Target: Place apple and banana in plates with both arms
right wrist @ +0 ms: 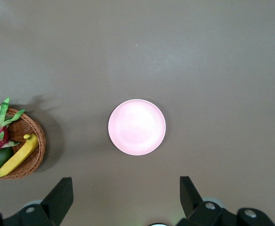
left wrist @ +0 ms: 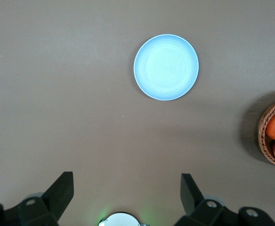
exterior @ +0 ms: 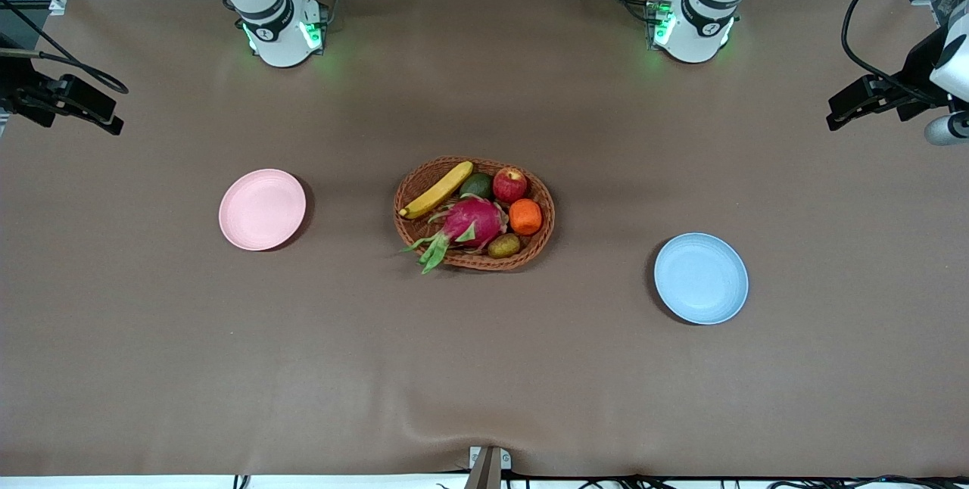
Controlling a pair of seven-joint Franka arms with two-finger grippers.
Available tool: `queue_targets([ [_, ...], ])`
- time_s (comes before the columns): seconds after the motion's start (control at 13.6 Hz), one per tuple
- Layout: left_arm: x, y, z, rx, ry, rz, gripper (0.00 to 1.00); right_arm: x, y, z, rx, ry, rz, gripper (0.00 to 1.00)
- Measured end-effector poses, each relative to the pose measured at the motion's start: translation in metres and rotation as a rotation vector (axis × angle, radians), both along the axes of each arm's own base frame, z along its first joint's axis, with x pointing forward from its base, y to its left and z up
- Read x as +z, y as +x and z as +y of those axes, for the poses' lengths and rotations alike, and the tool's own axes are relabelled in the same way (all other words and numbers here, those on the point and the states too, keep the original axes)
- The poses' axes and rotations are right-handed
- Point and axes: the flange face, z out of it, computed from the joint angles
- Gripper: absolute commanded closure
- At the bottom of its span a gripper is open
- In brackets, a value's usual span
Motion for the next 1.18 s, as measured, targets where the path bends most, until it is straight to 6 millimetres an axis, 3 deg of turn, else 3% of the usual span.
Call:
queue_targets([
  [1.18,-0.0091,-0.0002,-0.0019,-0.004,0.001,0.019,0.0,0.0,0.0,0.0,0.0,0.0,0.0,0.0],
])
